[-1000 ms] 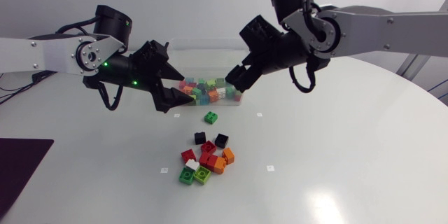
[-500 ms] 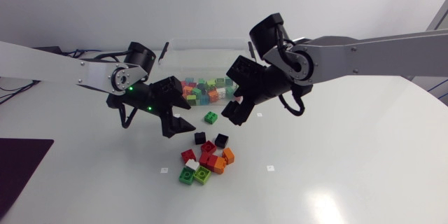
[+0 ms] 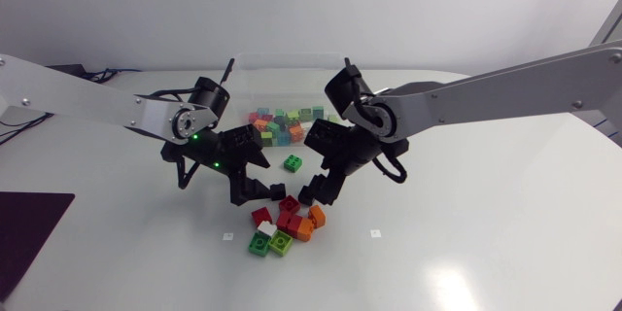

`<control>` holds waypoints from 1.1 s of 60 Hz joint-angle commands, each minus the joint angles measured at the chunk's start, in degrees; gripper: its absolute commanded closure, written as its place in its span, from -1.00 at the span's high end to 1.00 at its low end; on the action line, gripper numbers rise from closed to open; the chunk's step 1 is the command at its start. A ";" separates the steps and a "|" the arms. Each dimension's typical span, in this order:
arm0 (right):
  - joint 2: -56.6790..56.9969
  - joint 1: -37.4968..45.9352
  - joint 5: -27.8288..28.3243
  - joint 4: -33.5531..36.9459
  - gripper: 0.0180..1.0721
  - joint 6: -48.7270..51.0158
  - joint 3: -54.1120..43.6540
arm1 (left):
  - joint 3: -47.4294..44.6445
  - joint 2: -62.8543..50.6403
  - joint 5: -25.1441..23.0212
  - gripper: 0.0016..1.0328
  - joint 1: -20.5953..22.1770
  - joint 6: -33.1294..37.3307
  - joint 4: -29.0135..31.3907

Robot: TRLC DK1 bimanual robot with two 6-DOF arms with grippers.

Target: Place the duplo bricks in the container

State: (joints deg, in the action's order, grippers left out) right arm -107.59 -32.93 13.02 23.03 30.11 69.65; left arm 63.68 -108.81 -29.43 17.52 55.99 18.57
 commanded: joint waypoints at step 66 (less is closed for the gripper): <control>-9.74 -2.58 -1.77 3.34 0.25 3.11 6.47 | 3.91 -7.03 1.48 0.44 3.31 1.14 -0.02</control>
State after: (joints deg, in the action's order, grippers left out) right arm -115.11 -34.89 11.55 25.93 31.81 74.46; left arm 66.04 -114.37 -28.01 20.34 56.82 18.44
